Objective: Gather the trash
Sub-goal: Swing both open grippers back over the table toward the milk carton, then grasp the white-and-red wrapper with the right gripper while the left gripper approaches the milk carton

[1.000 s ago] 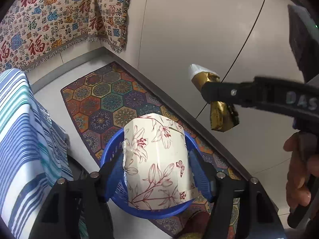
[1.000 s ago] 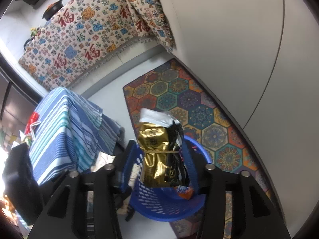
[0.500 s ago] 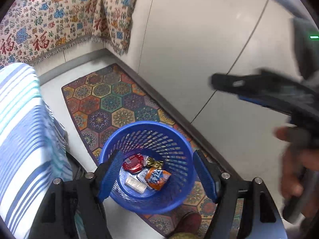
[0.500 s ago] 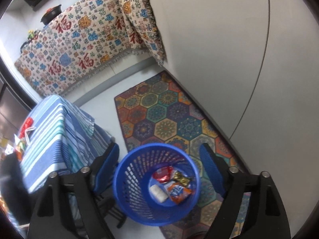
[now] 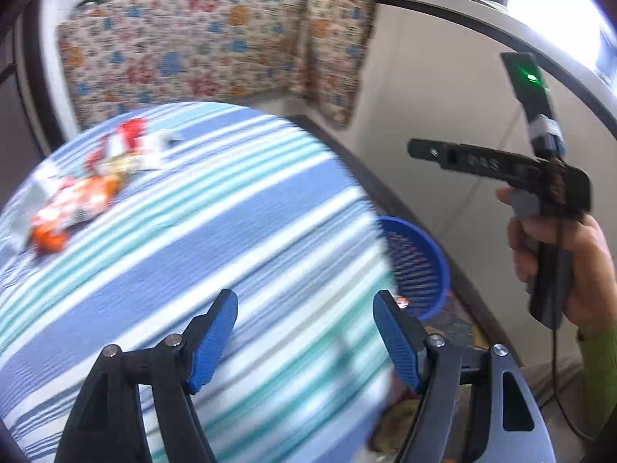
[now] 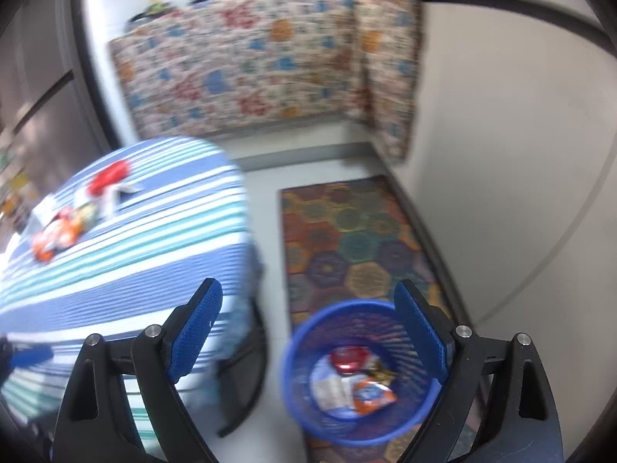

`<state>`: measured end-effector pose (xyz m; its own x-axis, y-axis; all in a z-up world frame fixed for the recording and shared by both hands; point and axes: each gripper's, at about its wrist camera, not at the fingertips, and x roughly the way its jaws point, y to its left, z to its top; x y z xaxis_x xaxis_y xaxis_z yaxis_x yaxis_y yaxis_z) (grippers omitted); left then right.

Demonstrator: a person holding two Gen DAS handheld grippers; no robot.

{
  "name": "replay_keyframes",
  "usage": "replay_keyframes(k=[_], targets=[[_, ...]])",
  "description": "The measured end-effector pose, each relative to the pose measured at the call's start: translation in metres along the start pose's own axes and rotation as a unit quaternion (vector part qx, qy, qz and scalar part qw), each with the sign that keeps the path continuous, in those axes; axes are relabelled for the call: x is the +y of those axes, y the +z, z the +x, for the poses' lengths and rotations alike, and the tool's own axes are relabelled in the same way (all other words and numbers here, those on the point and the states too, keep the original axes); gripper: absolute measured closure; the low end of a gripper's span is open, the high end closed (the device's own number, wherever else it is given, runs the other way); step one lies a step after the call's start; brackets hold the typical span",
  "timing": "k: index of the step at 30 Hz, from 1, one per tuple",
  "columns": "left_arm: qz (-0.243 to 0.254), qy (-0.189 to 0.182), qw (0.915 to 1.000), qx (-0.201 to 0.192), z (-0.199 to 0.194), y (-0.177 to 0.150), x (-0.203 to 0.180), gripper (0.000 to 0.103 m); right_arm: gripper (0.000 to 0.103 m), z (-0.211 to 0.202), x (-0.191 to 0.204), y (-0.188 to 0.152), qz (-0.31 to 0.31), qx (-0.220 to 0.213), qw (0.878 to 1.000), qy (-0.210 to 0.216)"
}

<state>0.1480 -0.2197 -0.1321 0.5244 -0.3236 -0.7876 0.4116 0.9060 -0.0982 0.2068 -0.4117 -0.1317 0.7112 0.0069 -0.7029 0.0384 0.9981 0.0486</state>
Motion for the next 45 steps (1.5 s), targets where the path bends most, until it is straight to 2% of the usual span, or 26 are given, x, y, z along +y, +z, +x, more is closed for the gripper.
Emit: replay_keyframes(k=[5, 7, 10, 15, 19, 21, 22, 25, 28, 33, 36, 38, 40, 43, 45], targets=[[-0.045, 0.066, 0.9968, -0.002, -0.019, -0.010, 0.077, 0.029, 0.011, 0.013, 0.115, -0.016, -0.075, 0.034, 0.991, 0.107], [-0.056, 0.090, 0.9944, -0.005, -0.024, -0.015, 0.105, 0.029, 0.011, 0.021, 0.153, -0.025, -0.113, 0.050, 0.985, 0.122], [-0.072, 0.114, 0.9909, -0.001, -0.027, -0.024, 0.144, 0.029, 0.011, 0.035, 0.192, -0.038, -0.162, 0.065, 0.977, 0.119], [-0.092, 0.128, 0.9875, 0.009, -0.025, -0.035, 0.184, 0.029, 0.011, 0.059, 0.222, -0.044, -0.183, 0.080, 0.974, 0.108], [-0.099, 0.127, 0.9867, 0.026, -0.021, -0.040, 0.216, 0.029, 0.008, 0.064, 0.225, -0.043, -0.172, 0.081, 0.975, 0.112], [-0.091, 0.134, 0.9866, 0.021, -0.022, -0.038, 0.235, 0.029, 0.007, 0.066, 0.225, -0.041, -0.172, 0.081, 0.975, 0.112], [-0.087, 0.133, 0.9871, 0.021, -0.021, -0.036, 0.247, 0.029, 0.007, 0.066, 0.226, -0.040, -0.172, 0.079, 0.975, 0.113], [-0.062, 0.094, 0.9937, -0.006, -0.025, -0.020, 0.281, 0.029, 0.006, 0.064, 0.226, -0.041, -0.172, 0.075, 0.975, 0.115], [0.000, 0.059, 0.9981, -0.018, -0.025, 0.006, 0.309, 0.029, 0.006, 0.063, 0.226, -0.042, -0.171, 0.073, 0.976, 0.116], [0.115, 0.036, 0.9927, 0.000, -0.007, 0.044, 0.318, 0.029, 0.003, 0.063, 0.227, -0.043, -0.171, 0.074, 0.975, 0.117], [0.153, 0.008, 0.9882, 0.005, 0.005, 0.060, 0.315, 0.029, 0.002, 0.065, 0.229, -0.042, -0.173, 0.076, 0.975, 0.118], [0.170, -0.012, 0.9852, 0.012, 0.015, 0.066, 0.310, 0.029, 0.001, 0.066, 0.229, -0.042, -0.174, 0.078, 0.974, 0.120], [0.184, -0.005, 0.9827, 0.021, 0.026, 0.069, 0.307, 0.029, 0.000, 0.067, 0.229, -0.041, -0.175, 0.079, 0.974, 0.121], [0.180, -0.025, 0.9828, 0.032, 0.036, 0.070, 0.310, 0.029, 0.000, 0.067, 0.229, -0.041, -0.175, 0.079, 0.974, 0.122], [0.157, -0.045, 0.9861, 0.030, 0.036, 0.071, 0.313, 0.043, 0.000, 0.066, 0.229, -0.041, -0.175, 0.079, 0.974, 0.123]])
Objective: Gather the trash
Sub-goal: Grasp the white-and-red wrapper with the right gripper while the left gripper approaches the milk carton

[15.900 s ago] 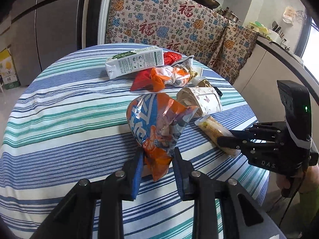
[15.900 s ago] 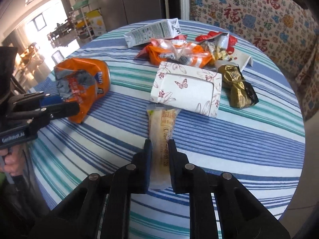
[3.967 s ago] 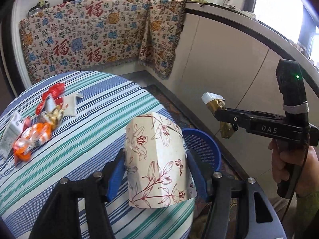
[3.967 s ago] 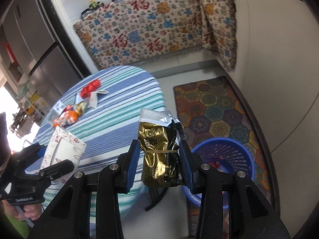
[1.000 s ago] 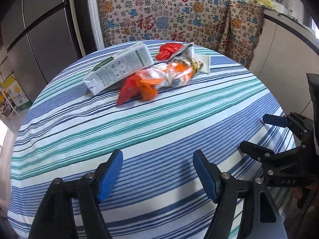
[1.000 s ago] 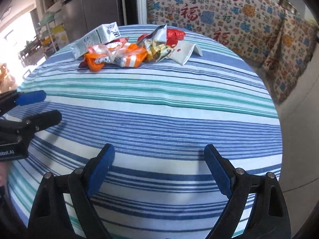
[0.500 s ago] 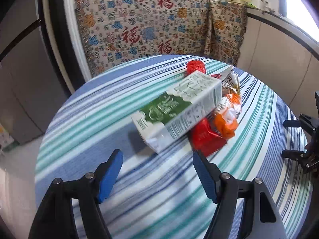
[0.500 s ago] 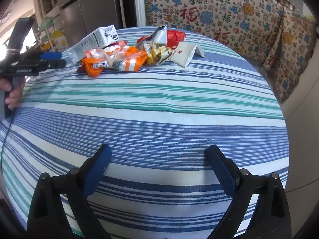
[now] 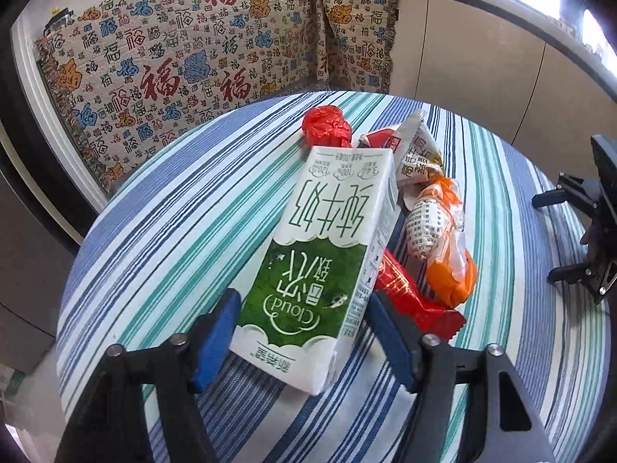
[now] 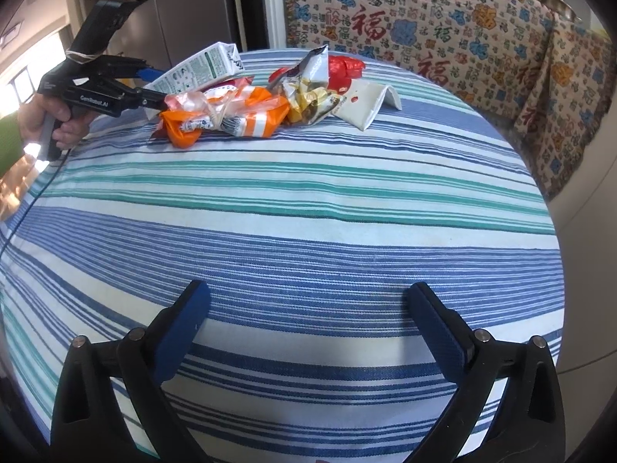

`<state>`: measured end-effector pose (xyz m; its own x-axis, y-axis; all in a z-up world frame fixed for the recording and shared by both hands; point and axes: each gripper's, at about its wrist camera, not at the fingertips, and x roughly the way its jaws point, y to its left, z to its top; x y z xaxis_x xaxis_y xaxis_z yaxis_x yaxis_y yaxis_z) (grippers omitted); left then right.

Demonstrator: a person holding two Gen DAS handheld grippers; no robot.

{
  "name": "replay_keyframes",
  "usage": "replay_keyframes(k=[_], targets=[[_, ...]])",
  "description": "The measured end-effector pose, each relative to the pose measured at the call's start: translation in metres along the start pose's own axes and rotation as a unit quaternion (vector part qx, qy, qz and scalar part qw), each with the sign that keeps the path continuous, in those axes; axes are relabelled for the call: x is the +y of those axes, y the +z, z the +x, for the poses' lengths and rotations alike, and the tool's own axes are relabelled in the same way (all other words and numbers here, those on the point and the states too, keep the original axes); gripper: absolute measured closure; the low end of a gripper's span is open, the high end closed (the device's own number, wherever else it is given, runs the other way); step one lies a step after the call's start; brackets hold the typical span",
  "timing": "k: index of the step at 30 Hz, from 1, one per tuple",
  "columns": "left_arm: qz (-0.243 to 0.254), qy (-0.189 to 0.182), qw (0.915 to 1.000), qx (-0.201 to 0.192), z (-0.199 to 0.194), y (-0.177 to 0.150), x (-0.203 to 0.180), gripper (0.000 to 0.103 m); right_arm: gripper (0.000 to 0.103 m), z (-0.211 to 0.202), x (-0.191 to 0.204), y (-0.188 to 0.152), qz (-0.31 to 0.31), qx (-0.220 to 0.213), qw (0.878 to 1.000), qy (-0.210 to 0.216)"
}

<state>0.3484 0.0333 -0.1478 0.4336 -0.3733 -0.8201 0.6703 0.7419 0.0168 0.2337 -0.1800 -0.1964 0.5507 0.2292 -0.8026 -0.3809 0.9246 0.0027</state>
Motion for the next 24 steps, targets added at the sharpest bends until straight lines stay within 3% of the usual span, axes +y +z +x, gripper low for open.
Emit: replay_keyframes(k=[1, 5, 9, 13, 16, 18, 20, 24], targets=[[-0.017, -0.010, 0.9998, -0.005, -0.003, -0.002, 0.002, 0.054, 0.000, 0.000, 0.000, 0.000, 0.000, 0.000, 1.000, 0.000], [-0.084, 0.006, 0.9960, -0.028, -0.023, -0.017, 0.003, 0.054, 0.000, 0.000, 0.000, 0.000, 0.000, 0.000, 1.000, 0.000], [-0.138, 0.075, 0.9874, -0.013, -0.049, -0.040, -0.022, 0.054, 0.000, 0.000, 0.000, 0.000, 0.000, 0.000, 1.000, 0.000], [-0.178, 0.160, 0.9704, 0.032, -0.062, -0.061, -0.059, 0.054, 0.000, 0.001, 0.000, 0.000, -0.001, 0.001, 1.000, 0.000], [-0.215, 0.176, 0.9597, 0.041, -0.062, -0.075, -0.080, 0.052, 0.000, 0.001, 0.000, 0.001, -0.001, 0.001, 1.000, 0.000], [-0.243, 0.185, 0.9515, 0.038, -0.060, -0.081, -0.091, 0.041, 0.000, 0.001, 0.000, 0.001, -0.001, 0.001, 1.000, 0.000], [-0.245, 0.187, 0.9507, 0.035, -0.055, -0.083, -0.097, 0.027, 0.000, 0.001, 0.000, 0.001, -0.001, 0.000, 1.000, 0.000], [-0.249, 0.191, 0.9491, 0.025, -0.047, -0.085, -0.100, 0.026, 0.000, 0.001, 0.000, 0.000, -0.001, 0.000, 1.000, 0.001]])
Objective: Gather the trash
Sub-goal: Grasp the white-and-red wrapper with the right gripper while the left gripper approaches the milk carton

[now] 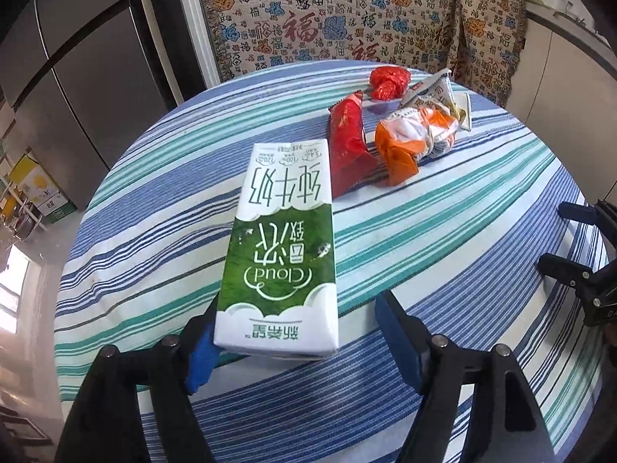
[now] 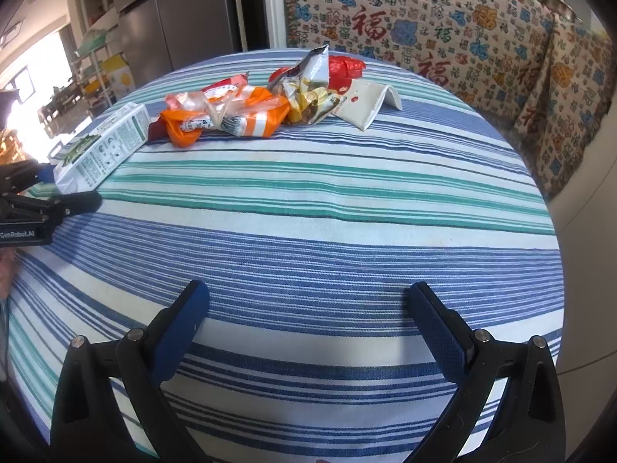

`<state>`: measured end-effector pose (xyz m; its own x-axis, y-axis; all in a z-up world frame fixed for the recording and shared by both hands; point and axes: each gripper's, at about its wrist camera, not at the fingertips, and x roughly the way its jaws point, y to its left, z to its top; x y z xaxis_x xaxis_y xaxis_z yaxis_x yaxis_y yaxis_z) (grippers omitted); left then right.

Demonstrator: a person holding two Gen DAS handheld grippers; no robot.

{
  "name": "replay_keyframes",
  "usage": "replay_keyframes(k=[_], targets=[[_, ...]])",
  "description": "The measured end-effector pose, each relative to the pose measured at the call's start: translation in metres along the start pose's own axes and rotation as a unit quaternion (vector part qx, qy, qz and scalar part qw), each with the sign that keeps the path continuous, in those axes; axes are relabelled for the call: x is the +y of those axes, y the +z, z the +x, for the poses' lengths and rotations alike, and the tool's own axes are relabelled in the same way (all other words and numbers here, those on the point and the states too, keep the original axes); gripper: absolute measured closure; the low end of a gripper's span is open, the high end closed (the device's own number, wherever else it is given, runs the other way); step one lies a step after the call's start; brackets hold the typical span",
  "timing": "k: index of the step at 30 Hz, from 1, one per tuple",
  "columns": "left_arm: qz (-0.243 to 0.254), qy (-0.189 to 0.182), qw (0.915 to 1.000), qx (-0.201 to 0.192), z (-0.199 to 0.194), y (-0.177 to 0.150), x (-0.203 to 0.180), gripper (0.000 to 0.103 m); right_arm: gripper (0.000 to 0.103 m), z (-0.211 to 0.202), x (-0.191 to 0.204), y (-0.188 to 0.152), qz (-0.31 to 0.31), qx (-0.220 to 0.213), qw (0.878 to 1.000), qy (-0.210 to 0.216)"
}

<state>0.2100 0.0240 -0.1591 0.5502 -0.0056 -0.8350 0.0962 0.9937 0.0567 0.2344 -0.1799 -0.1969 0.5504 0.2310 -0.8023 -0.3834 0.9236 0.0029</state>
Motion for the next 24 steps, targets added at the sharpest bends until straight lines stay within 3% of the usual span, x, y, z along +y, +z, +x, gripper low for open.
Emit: replay_keyframes(k=[5, 12, 18, 20, 24], targets=[[-0.054, -0.002, 0.9985, -0.006, 0.008, 0.000, 0.016, 0.011, 0.000, 0.000, -0.001, 0.000, 0.000, 0.000, 1.000, 0.001], [-0.073, 0.011, 0.9972, -0.011, 0.010, -0.002, 0.021, 0.005, 0.003, 0.007, -0.026, 0.018, 0.033, -0.002, 0.999, 0.005], [-0.074, 0.011, 0.9972, -0.011, 0.010, -0.002, 0.021, 0.004, 0.011, 0.022, -0.066, 0.066, 0.083, -0.014, 0.996, -0.003], [-0.074, 0.011, 0.9972, -0.011, 0.010, -0.002, 0.020, 0.004, 0.020, 0.034, -0.081, 0.085, 0.118, -0.016, 0.993, -0.004], [-0.075, 0.013, 0.9970, -0.012, 0.010, -0.003, 0.020, 0.004, 0.031, 0.070, -0.093, 0.111, 0.148, 0.013, 0.988, 0.036]])
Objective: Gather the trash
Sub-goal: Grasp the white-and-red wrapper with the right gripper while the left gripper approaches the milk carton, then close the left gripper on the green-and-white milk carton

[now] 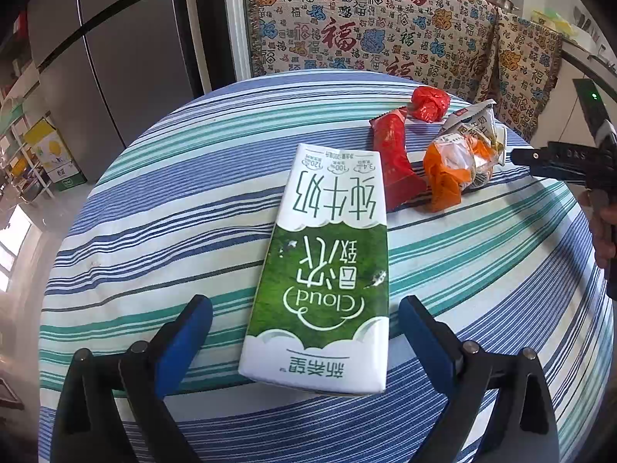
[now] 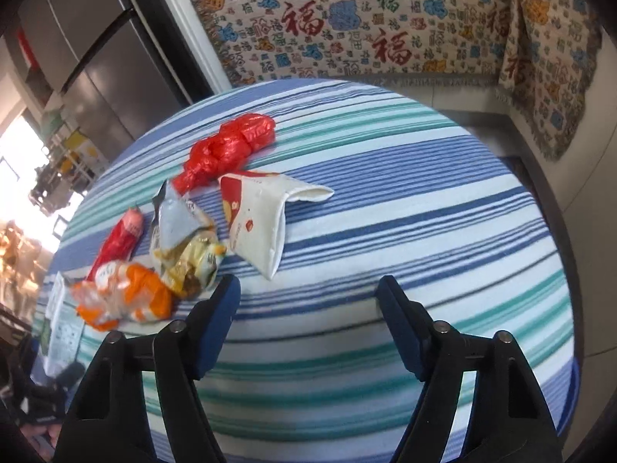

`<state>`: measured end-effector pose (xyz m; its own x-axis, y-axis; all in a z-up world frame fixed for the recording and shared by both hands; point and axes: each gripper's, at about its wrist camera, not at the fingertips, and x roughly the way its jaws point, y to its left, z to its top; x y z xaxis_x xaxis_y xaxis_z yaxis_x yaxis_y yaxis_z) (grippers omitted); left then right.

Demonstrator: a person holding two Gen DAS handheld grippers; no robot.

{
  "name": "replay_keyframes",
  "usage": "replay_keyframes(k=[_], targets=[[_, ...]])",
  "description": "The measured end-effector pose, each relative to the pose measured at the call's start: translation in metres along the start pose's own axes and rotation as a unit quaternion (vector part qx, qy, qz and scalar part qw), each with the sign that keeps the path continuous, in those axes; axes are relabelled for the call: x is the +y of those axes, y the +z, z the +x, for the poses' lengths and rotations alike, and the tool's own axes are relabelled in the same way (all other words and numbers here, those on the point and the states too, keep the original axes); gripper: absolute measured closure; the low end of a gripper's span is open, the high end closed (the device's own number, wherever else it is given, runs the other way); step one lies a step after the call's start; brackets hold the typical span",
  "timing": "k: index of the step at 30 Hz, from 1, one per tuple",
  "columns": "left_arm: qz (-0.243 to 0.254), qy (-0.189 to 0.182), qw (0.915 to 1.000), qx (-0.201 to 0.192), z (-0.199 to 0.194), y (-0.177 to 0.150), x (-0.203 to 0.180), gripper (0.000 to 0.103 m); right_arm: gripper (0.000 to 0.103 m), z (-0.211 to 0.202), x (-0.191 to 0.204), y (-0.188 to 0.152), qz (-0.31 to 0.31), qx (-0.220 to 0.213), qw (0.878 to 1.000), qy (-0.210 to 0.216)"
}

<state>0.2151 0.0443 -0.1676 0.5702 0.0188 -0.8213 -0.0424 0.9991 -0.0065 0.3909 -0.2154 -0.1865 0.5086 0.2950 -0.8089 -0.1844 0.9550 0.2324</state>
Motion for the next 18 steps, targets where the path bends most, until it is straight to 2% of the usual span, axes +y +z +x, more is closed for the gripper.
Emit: replay_keyframes(k=[1, 3, 4, 5, 7, 11, 15, 18], targets=[[0.000, 0.000, 1.0000, 0.000, 0.000, 0.000, 0.000, 0.004, 0.036, 0.004, 0.002, 0.004, -0.002, -0.005, 1.000, 0.000], [-0.001, 0.001, 1.0000, 0.000, 0.000, 0.000, 0.000, 0.004, 0.054, 0.012, 0.006, 0.012, -0.005, -0.011, 1.000, 0.014], [-0.001, 0.001, 1.0000, 0.000, 0.000, 0.000, 0.000, 0.004, 0.078, 0.015, 0.007, 0.015, -0.002, -0.011, 0.999, 0.032], [-0.001, 0.001, 1.0000, 0.000, 0.000, 0.000, 0.000, 0.004, 0.090, 0.017, 0.007, 0.016, 0.003, -0.009, 0.999, 0.053], [-0.002, 0.002, 1.0000, 0.000, 0.000, 0.000, 0.000, 0.004, 0.093, 0.010, 0.006, 0.014, 0.010, -0.020, 0.999, 0.047], [-0.003, 0.003, 1.0000, 0.000, 0.000, -0.001, 0.000, 0.004, 0.095, -0.023, 0.005, -0.011, 0.013, -0.045, 0.999, 0.009], [-0.002, 0.005, 1.0000, 0.000, 0.000, -0.001, 0.000, 0.003, 0.095, -0.051, 0.012, -0.057, 0.046, -0.032, 0.998, -0.002], [-0.002, 0.006, 1.0000, 0.000, 0.000, -0.001, 0.000, 0.003, 0.090, -0.060, 0.028, -0.093, 0.059, -0.019, 0.998, 0.020]])
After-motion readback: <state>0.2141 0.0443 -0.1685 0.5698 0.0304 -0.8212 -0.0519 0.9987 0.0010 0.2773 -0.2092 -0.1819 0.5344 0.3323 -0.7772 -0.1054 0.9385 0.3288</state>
